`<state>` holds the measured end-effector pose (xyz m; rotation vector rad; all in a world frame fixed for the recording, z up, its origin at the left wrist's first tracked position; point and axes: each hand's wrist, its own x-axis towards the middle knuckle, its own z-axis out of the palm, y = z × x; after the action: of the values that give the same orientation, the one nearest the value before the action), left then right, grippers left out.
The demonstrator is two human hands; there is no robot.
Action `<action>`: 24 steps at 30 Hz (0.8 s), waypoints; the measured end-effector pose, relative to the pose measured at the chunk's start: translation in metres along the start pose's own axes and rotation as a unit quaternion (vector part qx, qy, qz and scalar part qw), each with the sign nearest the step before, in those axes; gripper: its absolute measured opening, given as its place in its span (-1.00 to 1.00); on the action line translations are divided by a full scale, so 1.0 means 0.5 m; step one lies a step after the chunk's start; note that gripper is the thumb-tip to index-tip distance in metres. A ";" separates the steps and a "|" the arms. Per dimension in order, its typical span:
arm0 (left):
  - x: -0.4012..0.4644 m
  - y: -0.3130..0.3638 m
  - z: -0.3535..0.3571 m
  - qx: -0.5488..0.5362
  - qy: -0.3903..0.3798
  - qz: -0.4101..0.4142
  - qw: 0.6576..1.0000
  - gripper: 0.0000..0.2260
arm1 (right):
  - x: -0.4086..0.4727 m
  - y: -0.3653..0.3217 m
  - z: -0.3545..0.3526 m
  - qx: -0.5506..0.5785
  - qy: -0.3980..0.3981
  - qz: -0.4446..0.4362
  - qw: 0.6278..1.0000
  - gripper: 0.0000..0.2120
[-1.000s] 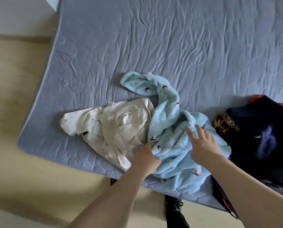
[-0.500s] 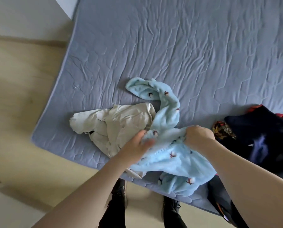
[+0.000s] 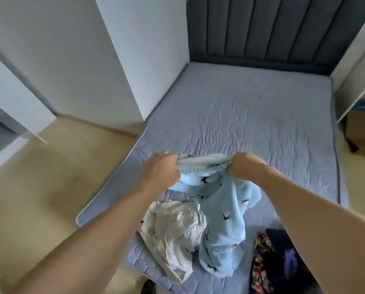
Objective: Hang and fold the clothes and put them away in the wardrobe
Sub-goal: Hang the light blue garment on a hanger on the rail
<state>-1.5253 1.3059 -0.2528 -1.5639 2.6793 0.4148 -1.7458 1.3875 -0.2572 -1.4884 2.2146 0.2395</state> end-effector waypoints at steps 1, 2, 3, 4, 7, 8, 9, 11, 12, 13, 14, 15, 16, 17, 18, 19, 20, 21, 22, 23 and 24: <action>0.004 0.001 -0.048 -0.025 0.033 -0.008 0.999 -0.93 | -0.013 -0.013 -0.050 0.017 0.013 -0.002 1.000 -0.86; 0.004 0.003 -0.103 -0.058 0.065 -0.021 0.996 -0.93 | -0.027 -0.030 -0.103 0.038 0.032 -0.007 0.999 -0.83; 0.002 0.006 -0.159 -0.091 0.100 -0.037 0.990 -0.94 | -0.045 -0.049 -0.157 0.053 0.051 -0.012 0.997 -0.80; 0.001 0.010 -0.208 -0.116 0.133 -0.054 0.983 -0.94 | -0.059 -0.065 -0.200 0.063 0.067 -0.018 0.996 -0.79; -0.025 0.009 -0.360 -0.183 0.225 -0.084 0.953 -0.86 | -0.130 -0.132 -0.326 0.102 0.134 -0.046 0.985 -0.74; -0.035 0.000 -0.410 -0.209 0.254 -0.083 0.941 -0.85 | -0.151 -0.158 -0.366 0.108 0.160 -0.060 0.979 -0.73; -0.044 -0.009 -0.458 -0.231 0.283 -0.081 0.927 -0.85 | -0.172 -0.183 -0.404 0.100 0.179 -0.077 0.976 -0.72; -0.060 -0.031 -0.540 -0.258 0.332 -0.086 0.903 -0.90 | -0.202 -0.233 -0.465 0.068 0.224 -0.108 0.966 -0.68; -0.072 -0.049 -0.582 -0.263 0.357 -0.089 0.892 -0.92 | -0.216 -0.264 -0.496 0.061 0.247 -0.119 0.960 -0.68; -0.084 -0.062 -0.615 -0.263 0.376 -0.091 0.884 -0.93 | -0.227 -0.288 -0.520 0.055 0.263 -0.125 0.955 -0.67; -0.097 -0.079 -0.649 -0.262 0.396 -0.092 0.875 -0.94 | -0.234 -0.316 -0.544 0.049 0.279 -0.132 0.950 -0.67; -0.111 -0.099 -0.681 -0.261 0.412 -0.091 0.868 -0.94 | -0.243 -0.346 -0.565 0.041 0.293 -0.139 0.945 -0.67; -0.124 -0.120 -0.712 -0.261 0.428 -0.091 0.861 -0.95 | -0.250 -0.376 -0.585 0.034 0.306 -0.141 0.941 -0.67; -0.139 -0.143 -0.742 -0.260 0.444 -0.092 0.853 -0.95 | -0.256 -0.405 -0.603 0.024 0.316 -0.143 0.938 -0.67; -0.155 -0.167 -0.773 -0.257 0.459 -0.091 0.845 -0.95 | -0.260 -0.434 -0.619 0.009 0.327 -0.142 0.934 -0.68; -0.170 -0.192 -0.802 -0.255 0.472 -0.093 0.838 -0.96 | -0.263 -0.461 -0.633 -0.008 0.335 -0.138 0.932 -0.69; -0.189 -0.227 -0.834 -0.254 0.487 -0.096 0.830 -0.95 | -0.266 -0.497 -0.645 -0.023 0.345 -0.131 0.929 -0.71; -0.208 -0.261 -0.864 -0.249 0.499 -0.100 0.824 -0.93 | -0.267 -0.532 -0.657 -0.037 0.354 -0.119 0.927 -0.74; -0.223 -0.291 -0.888 -0.241 0.506 -0.104 0.822 -0.92 | -0.271 -0.561 -0.668 -0.052 0.367 -0.106 0.923 -0.77; -0.237 -0.323 -0.911 -0.230 0.512 -0.107 0.820 -0.92 | -0.275 -0.593 -0.679 -0.071 0.387 -0.099 0.914 -0.77; -0.255 -0.367 -0.936 -0.219 0.519 -0.108 0.819 -0.91 | -0.278 -0.642 -0.690 -0.095 0.411 -0.105 0.901 -0.77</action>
<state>-1.2466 1.2205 0.1764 -2.8888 3.1405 0.1831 -1.5055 1.2405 0.1454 -2.2174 2.6577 -0.3232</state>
